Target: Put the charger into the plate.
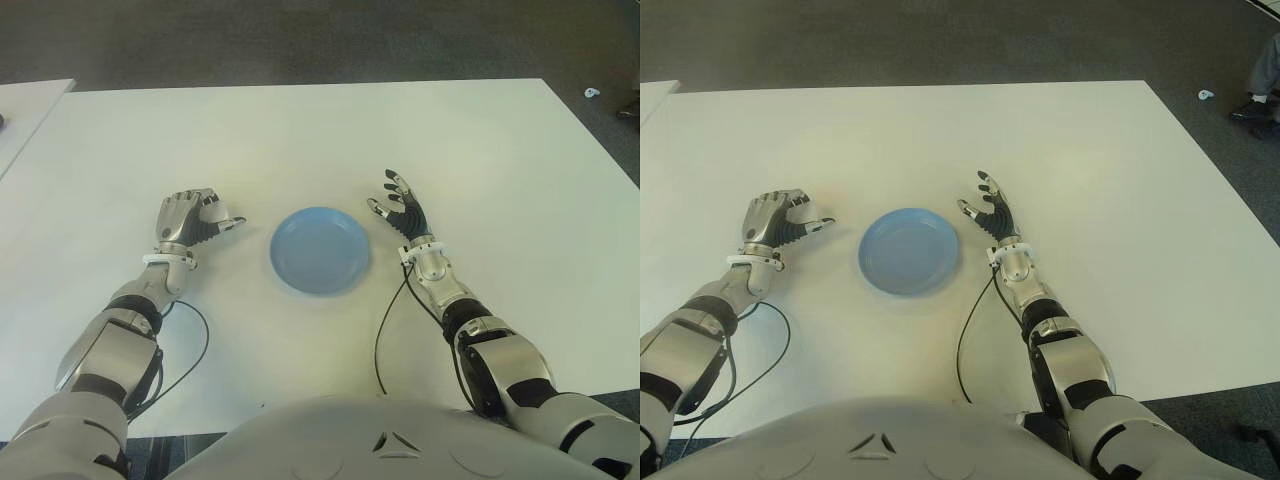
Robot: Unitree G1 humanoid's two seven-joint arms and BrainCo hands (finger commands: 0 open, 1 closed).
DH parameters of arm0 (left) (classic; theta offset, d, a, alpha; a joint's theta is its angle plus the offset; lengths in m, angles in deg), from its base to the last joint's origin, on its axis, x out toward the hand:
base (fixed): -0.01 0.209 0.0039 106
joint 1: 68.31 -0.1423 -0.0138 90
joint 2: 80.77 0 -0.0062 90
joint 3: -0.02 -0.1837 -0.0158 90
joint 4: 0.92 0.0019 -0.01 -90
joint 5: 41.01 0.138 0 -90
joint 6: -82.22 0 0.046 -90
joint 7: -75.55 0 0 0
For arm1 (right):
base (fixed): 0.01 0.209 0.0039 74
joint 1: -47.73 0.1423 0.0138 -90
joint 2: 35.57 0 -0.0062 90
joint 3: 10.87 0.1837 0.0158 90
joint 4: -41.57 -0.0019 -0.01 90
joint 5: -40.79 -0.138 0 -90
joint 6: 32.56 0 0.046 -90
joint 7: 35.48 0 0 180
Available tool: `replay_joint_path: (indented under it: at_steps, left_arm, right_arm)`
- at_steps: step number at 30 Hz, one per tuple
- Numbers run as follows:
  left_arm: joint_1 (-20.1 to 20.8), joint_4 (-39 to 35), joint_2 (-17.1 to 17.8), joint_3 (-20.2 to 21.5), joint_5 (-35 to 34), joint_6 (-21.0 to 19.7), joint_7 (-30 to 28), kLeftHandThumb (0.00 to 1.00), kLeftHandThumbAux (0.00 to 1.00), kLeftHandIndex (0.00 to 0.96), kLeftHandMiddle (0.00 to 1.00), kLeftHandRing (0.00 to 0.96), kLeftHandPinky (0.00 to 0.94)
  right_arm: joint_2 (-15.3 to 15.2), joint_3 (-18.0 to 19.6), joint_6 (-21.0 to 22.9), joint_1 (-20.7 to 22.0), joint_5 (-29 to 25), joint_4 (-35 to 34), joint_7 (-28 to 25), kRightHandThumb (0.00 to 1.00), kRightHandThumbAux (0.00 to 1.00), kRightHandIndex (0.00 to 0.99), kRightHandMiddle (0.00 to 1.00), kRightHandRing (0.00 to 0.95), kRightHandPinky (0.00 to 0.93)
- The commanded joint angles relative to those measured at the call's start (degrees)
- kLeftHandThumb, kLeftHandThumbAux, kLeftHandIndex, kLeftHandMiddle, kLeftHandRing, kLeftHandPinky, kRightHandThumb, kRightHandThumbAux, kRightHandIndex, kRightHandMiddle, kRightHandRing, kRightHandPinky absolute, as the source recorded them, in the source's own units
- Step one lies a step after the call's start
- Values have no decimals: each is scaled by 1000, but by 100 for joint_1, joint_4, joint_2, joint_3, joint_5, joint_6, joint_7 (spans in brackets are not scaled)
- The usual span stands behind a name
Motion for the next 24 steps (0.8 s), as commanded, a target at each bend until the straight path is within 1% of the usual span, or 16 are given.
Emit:
replay_joint_path:
  at_steps: [1,7,12,15,20,24]
  left_arm:
    - [36,27,94,-46,99,60,148,434,441,814,883,883,907]
    - [96,-107,188,-25,126,204,239,431,447,813,881,887,914]
    - [114,-490,349,80,80,442,208,427,442,810,882,888,919]
    - [80,-1120,422,224,10,521,102,418,437,805,881,890,923]
    - [-8,-1552,423,366,-21,457,-15,399,430,801,880,890,927]
    - [-140,-2217,410,518,-134,391,-320,390,425,808,882,891,928]
  right_arm:
    - [180,-60,413,-610,10,540,-208,115,567,48,90,123,189]
    - [181,-24,388,-609,-36,535,-311,101,574,48,88,126,199]
    - [185,3,372,-614,-52,525,-354,101,576,48,87,125,190]
    - [184,14,386,-610,-43,525,-353,101,575,48,91,125,186]
    - [195,33,422,-597,-45,545,-356,101,579,50,97,127,184]
    - [219,99,460,-586,-121,554,-442,115,590,53,101,125,177]
